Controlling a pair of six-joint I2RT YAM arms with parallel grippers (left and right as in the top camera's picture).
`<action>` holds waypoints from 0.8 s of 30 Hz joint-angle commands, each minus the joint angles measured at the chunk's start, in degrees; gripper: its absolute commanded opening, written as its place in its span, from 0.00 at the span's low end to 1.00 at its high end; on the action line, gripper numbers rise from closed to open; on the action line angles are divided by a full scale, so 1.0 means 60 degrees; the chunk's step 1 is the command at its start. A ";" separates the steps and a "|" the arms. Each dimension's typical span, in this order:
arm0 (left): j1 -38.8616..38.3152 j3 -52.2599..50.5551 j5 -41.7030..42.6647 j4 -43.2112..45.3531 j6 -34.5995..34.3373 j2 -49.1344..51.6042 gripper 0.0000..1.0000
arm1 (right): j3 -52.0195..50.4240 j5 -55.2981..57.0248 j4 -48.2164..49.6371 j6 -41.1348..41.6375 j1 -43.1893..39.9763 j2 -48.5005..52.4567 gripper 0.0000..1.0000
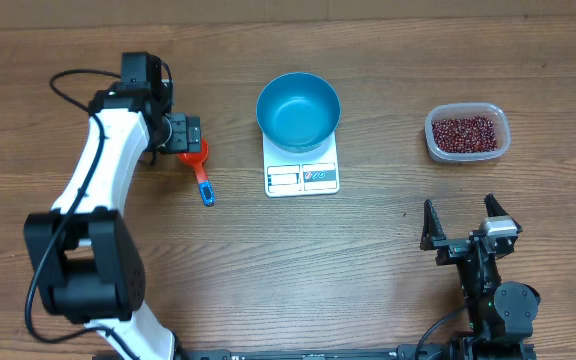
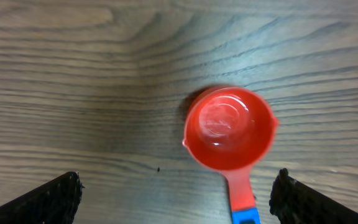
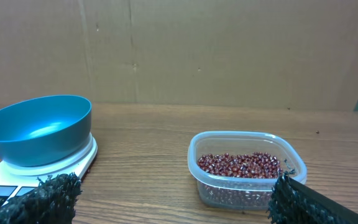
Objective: Scoop item into bowl and weigh 150g on scale
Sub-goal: 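Move the left gripper over the red scoop's cup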
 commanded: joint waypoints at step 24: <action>0.0058 0.0171 -0.0164 0.0729 0.0186 0.1581 1.00 | -0.0098 0.0062 0.0033 0.0036 0.0044 -0.0109 1.00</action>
